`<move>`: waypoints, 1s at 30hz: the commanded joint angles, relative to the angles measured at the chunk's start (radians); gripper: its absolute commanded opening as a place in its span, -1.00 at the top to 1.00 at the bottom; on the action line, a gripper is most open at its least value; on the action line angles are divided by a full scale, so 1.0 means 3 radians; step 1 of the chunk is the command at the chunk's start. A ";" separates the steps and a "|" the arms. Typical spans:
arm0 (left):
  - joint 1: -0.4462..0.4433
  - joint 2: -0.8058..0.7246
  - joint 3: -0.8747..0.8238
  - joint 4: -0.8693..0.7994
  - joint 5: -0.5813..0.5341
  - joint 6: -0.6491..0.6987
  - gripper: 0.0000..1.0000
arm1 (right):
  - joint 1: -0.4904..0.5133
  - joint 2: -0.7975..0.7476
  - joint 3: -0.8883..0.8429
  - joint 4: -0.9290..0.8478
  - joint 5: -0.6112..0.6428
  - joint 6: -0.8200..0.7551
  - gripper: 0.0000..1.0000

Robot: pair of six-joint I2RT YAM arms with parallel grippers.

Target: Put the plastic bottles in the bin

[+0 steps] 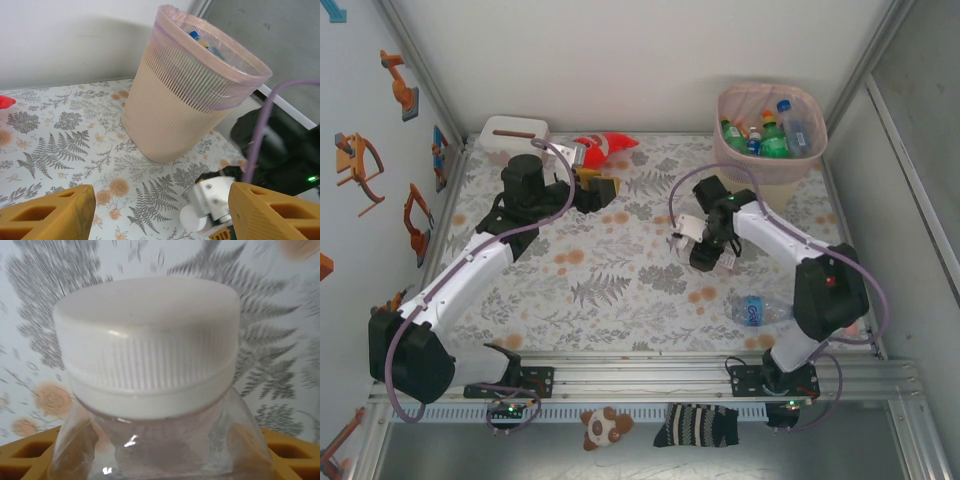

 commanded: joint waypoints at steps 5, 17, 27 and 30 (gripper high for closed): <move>0.0032 -0.0082 -0.0045 0.0136 -0.0010 -0.0073 -0.39 | -0.0053 -0.0423 0.0631 -0.0150 -0.0390 0.0765 -0.18; 0.0050 -0.0037 -0.0058 0.0221 0.0026 -0.0128 -0.40 | -0.0234 -0.0507 0.1775 -0.0118 -0.0705 0.1614 -0.06; 0.0051 -0.0025 -0.0053 0.0258 0.0046 -0.0149 -0.39 | -0.0698 -0.0045 0.2884 -0.0123 -0.0665 0.2526 0.01; 0.0056 -0.0016 -0.0052 0.0266 0.0062 -0.0153 -0.39 | -0.0864 0.0129 0.3144 -0.0145 -0.0639 0.2759 0.04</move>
